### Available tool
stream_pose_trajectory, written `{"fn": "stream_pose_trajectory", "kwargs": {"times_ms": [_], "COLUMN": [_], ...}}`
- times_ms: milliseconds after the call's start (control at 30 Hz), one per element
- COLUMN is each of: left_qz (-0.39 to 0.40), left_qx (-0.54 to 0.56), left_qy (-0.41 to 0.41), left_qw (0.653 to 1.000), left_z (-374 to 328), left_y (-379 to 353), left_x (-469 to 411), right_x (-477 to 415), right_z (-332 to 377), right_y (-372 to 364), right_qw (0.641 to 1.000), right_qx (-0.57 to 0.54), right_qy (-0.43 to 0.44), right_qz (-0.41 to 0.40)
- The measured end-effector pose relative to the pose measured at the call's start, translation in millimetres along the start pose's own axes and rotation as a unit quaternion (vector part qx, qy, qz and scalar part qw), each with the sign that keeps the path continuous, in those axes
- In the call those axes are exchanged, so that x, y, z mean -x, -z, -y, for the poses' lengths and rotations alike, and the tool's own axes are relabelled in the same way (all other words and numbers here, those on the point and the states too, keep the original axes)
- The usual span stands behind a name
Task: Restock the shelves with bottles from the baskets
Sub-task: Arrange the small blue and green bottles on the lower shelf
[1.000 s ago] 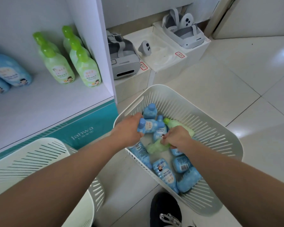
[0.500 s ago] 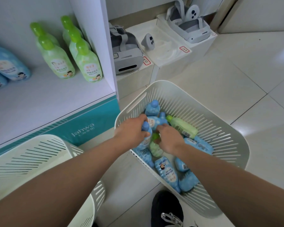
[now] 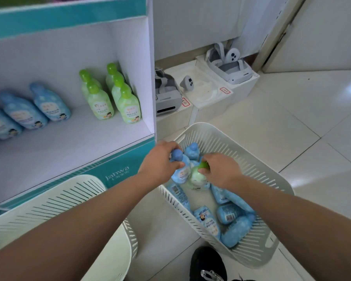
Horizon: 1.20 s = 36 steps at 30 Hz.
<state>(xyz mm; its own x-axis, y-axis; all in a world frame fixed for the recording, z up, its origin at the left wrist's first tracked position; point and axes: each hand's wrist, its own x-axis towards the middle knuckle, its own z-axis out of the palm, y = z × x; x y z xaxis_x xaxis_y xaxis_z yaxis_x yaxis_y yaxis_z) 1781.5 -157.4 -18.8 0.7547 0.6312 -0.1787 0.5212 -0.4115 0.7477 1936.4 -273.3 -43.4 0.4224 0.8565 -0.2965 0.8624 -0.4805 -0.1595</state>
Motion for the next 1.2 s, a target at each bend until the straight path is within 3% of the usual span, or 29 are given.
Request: {"fn": "stream_pose_trajectory", "kwargs": {"times_ms": [533, 800, 1200], "left_qz": [-0.14, -0.196, -0.274], "left_qx": [0.002, -0.015, -0.084], "left_qy": [0.03, 0.084, 0.136], "left_qw": [0.99, 0.977, 0.949], "left_z": [4.3, 48.0, 130.3], "left_y": [130.4, 180.8, 233.0], "left_x": [79.5, 89.2, 76.0], "right_x": [35.9, 6.1, -47.0], "right_z": [126.0, 201.8, 256.2], "right_y": [109.2, 107.8, 86.0], "right_qw": [0.987, 0.967, 0.959], "right_qx": [-0.045, -0.111, -0.136], "right_qy": [0.097, 0.159, 0.201], "right_qz": [-0.121, -0.163, -0.146]}}
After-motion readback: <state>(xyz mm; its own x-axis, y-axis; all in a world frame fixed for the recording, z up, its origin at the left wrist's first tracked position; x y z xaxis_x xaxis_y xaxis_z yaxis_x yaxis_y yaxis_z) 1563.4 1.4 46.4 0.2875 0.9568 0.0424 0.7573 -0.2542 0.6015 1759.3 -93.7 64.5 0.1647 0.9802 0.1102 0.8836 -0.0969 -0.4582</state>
